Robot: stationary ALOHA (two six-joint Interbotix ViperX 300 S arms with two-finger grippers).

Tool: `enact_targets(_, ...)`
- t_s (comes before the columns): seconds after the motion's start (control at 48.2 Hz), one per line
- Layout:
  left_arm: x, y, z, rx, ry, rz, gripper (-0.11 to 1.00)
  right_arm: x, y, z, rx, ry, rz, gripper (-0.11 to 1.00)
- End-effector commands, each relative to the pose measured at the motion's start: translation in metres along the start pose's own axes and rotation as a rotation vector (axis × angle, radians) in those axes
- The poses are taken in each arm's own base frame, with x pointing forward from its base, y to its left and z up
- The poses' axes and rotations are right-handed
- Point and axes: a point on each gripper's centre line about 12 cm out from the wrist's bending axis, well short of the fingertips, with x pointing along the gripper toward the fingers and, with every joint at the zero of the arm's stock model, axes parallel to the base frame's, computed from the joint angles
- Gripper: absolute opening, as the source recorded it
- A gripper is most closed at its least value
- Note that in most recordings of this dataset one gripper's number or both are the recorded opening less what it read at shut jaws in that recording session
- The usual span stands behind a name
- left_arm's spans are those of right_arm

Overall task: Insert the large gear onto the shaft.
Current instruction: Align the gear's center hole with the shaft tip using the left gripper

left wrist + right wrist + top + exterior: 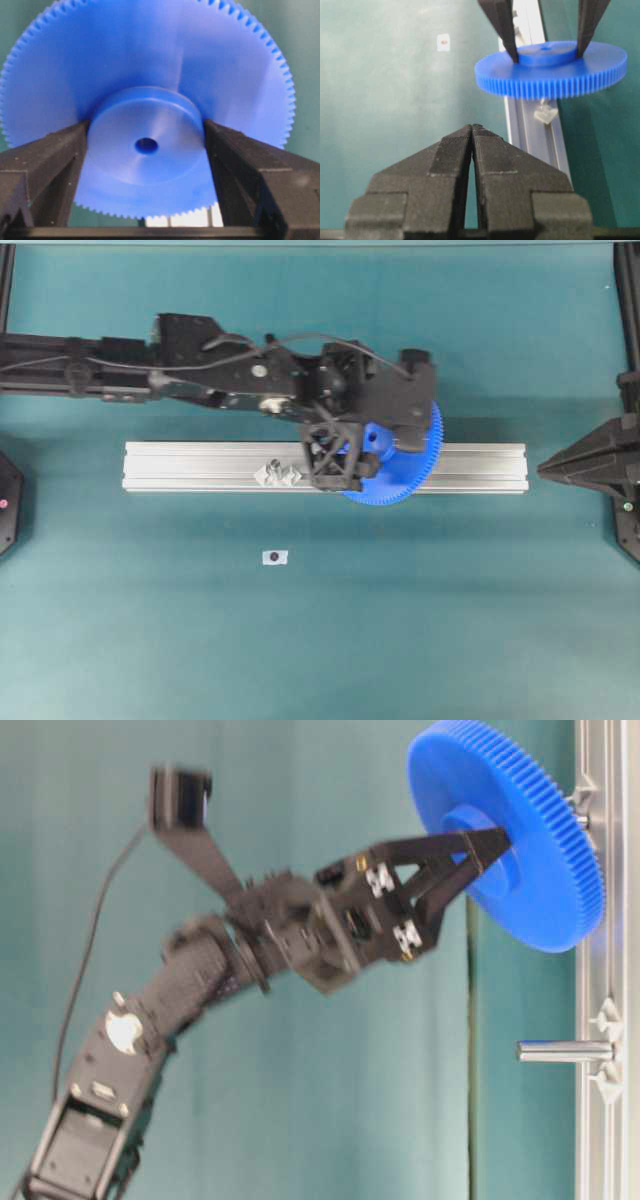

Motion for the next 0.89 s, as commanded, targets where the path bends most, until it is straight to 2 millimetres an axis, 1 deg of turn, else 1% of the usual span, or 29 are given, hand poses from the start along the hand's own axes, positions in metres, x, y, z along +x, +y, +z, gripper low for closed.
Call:
enact_targets(0.0,0.005,-0.003,0.011,0.013,-0.021,0.000,0.81,-0.001,0.000,0.008,0.010,-0.025,0.000,0.11)
enact_targets(0.125,0.005,-0.001,0.018,0.035,-0.036,0.004,0.81,-0.001,0.000,0.008,0.012,-0.026,-0.001,0.11)
enact_targets(0.187,0.004,0.000,0.018,0.037,-0.032,0.005,0.81,-0.001,0.000,0.008,0.010,-0.026,0.000,0.11)
enact_targets(0.374,0.005,0.000,0.005,0.032,0.043,-0.012,0.81,-0.001,0.000,0.008,0.010,-0.026,0.000,0.11)
enact_targets(0.477,0.000,-0.001,-0.001,0.033,0.066,-0.019,0.80,-0.001,0.000,0.008,0.011,-0.026,-0.001,0.11)
enact_targets(0.623,-0.008,0.002,-0.006,0.025,0.071,-0.015,0.80,-0.001,0.000,0.007,0.011,-0.025,-0.002,0.11)
enact_targets(0.872,-0.008,0.000,-0.003,0.029,0.064,-0.016,0.80,0.000,0.000,0.006,0.010,-0.025,0.000,0.11)
